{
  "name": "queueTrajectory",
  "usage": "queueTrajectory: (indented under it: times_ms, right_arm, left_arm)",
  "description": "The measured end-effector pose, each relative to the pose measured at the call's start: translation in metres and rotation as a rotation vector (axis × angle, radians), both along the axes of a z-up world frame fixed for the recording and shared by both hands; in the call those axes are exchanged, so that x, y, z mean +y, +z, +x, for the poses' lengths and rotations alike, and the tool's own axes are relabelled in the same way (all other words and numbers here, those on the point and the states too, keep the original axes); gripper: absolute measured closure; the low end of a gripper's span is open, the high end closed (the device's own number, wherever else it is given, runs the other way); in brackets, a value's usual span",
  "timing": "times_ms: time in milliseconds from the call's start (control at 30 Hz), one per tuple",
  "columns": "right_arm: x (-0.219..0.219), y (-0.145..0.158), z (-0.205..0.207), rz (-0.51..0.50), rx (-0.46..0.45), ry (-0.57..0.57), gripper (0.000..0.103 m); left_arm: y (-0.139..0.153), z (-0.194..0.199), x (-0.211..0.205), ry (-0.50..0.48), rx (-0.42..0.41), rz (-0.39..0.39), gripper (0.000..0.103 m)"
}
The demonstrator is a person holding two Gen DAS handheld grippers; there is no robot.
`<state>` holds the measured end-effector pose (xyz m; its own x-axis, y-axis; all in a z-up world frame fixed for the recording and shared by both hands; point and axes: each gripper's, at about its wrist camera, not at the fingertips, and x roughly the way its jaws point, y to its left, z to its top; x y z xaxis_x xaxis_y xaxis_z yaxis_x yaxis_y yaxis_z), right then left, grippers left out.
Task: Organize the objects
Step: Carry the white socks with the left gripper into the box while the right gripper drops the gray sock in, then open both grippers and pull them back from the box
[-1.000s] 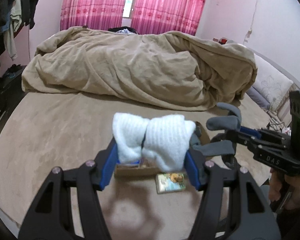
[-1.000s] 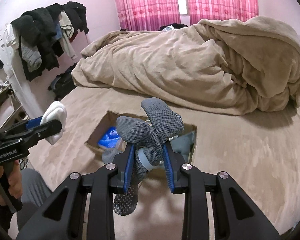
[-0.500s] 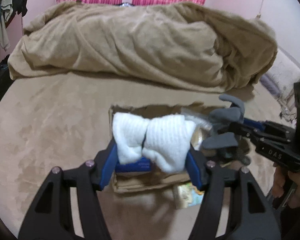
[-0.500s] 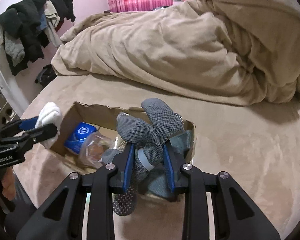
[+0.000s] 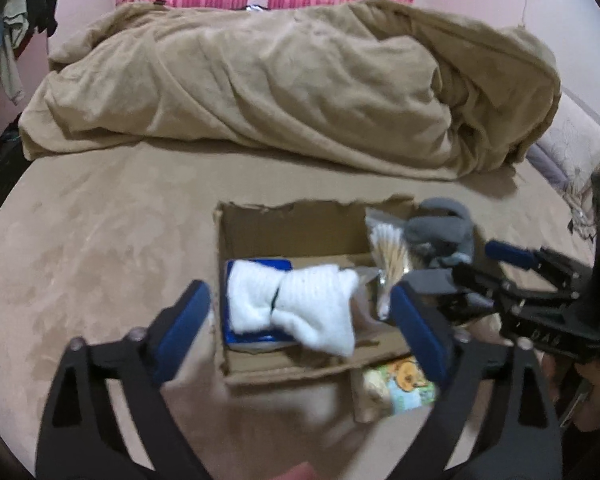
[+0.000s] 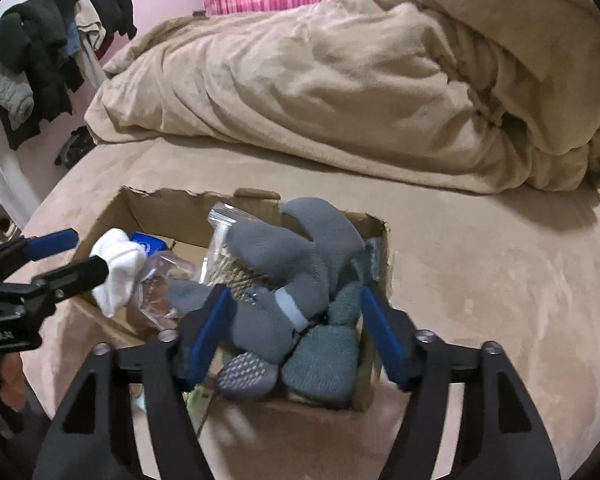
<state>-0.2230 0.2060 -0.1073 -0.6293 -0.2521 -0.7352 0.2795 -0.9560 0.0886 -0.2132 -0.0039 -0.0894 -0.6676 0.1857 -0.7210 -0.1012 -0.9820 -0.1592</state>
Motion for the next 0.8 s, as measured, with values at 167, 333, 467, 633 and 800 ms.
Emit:
queueTrajectory:
  times_ms: [167,333,467,633,800]
  right_arm:
    - [0.005,0.009,0.021,-0.002,-0.019,-0.010,0.031]
    - [0.011,0.031,0.054,-0.001,-0.009,-0.016,0.031]
    - [0.021,0.058,0.084,-0.021,0.018,-0.046,0.031]
    - [0.032,0.083,0.114,-0.057,0.041,-0.059,0.031]
    - [0.037,0.104,0.135,-0.075,0.075,-0.059,0.031]
  left_arm:
    - [0.024,0.030,-0.006,0.025,0.028,0.011,0.009]
    - [0.050,0.066,-0.008,0.026,0.055,0.016,0.009]
    - [0.069,0.095,-0.008,0.032,0.081,0.017,0.009]
    - [0.087,0.124,-0.010,0.049,0.106,0.040,0.009]
    - [0.100,0.146,-0.011,0.061,0.122,0.049,0.009]
